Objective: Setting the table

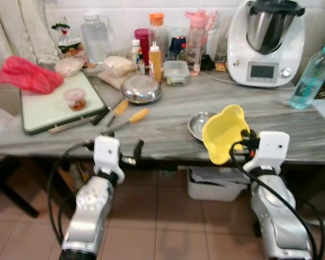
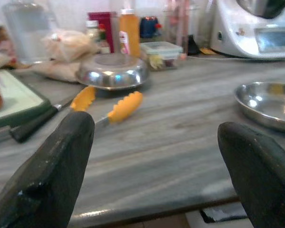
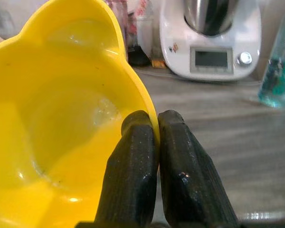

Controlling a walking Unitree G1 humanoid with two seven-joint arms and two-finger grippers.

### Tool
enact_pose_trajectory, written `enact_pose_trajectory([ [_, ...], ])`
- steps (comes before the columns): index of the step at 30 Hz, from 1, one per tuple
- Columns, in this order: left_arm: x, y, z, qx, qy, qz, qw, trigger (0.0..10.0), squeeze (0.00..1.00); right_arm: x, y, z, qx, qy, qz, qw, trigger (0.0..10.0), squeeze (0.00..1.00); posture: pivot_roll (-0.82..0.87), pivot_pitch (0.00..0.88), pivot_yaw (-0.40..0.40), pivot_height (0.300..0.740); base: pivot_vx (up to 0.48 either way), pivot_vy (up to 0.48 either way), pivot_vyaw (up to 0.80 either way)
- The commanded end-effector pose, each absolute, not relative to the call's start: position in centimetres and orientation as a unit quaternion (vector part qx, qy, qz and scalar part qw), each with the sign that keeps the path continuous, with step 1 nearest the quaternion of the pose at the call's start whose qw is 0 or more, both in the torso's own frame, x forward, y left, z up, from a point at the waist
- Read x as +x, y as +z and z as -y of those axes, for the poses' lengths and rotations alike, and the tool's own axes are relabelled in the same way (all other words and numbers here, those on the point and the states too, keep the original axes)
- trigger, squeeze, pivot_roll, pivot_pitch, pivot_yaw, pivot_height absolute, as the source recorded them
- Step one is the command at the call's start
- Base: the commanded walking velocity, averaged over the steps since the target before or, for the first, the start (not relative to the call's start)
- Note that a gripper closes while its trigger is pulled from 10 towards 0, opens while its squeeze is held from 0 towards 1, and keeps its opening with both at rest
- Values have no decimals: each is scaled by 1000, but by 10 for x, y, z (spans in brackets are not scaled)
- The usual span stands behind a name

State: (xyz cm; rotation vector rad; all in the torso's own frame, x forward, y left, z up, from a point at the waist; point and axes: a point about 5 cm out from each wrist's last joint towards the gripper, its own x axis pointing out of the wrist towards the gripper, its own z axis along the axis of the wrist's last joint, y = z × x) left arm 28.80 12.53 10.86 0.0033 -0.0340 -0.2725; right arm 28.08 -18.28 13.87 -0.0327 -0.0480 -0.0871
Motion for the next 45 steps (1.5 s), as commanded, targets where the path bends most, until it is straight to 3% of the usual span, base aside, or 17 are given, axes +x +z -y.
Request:
enact_pose_trajectory([
  [1,288,113,-120,4,-152,27,988,10000,0,282,147,185,-24,-49,41,998,10000,0,-77,0,29,740,0,0,0],
  [16,287,114,-119,0,-163,30,986,10000,0,282,147,188,-20,-51,39,998,10000,0,-79,0,25,740,0,0,0],
  [32,286,115,-119,-2,-172,33,985,10000,0,279,147,189,-18,-58,38,997,10000,0,-82,0,29,740,0,0,-677],
  [45,282,118,-114,-10,-197,41,979,10000,0,277,149,187,-23,-56,42,997,10000,0,-85,0,33,740,110,0,0],
])
